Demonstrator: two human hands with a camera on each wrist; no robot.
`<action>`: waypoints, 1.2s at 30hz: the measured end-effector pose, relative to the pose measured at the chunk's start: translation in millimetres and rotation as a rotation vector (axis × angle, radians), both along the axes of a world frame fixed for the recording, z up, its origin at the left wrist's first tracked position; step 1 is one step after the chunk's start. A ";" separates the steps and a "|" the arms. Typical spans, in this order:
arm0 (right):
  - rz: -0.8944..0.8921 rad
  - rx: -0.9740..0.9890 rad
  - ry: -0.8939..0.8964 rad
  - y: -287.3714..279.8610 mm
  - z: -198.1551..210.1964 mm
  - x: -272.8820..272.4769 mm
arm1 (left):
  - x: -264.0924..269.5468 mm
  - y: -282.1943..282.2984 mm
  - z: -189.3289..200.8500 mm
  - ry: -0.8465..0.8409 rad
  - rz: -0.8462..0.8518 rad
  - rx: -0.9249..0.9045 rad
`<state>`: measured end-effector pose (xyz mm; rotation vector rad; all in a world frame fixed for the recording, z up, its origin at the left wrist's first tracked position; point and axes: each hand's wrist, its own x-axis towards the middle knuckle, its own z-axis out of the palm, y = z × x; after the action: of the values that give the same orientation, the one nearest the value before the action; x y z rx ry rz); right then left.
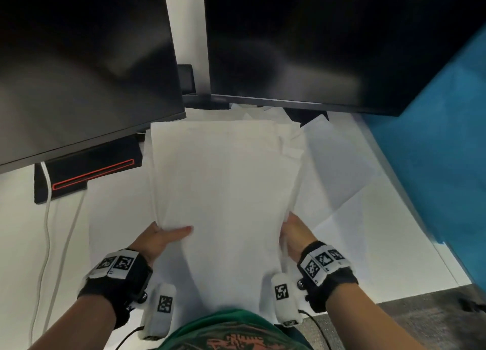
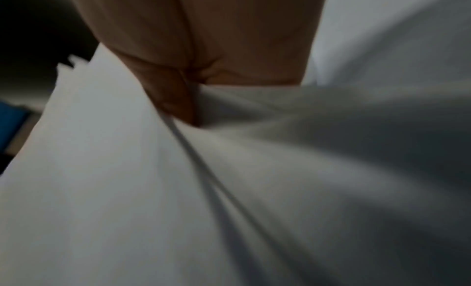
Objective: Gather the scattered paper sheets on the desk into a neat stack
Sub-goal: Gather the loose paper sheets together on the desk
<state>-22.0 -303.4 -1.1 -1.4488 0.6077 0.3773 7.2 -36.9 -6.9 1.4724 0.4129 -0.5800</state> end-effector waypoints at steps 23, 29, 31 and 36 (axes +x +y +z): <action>0.002 -0.504 0.026 -21.6 -3.8 15.4 | -0.6 12.1 -5.7 0.003 0.069 0.093; 0.220 -0.408 0.115 -43.7 1.5 22.9 | -2.0 9.6 4.0 0.061 -0.013 0.038; 0.282 -0.366 0.146 -50.5 3.5 26.8 | -0.2 9.8 4.9 0.066 -0.025 0.009; 0.274 -0.145 0.182 -50.8 6.6 35.0 | 3.7 12.0 7.5 0.079 -0.033 -0.083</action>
<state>13.1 -354.3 5.5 -1.6538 0.5923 0.6985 10.9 -24.9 0.6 1.3820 0.4220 -0.6757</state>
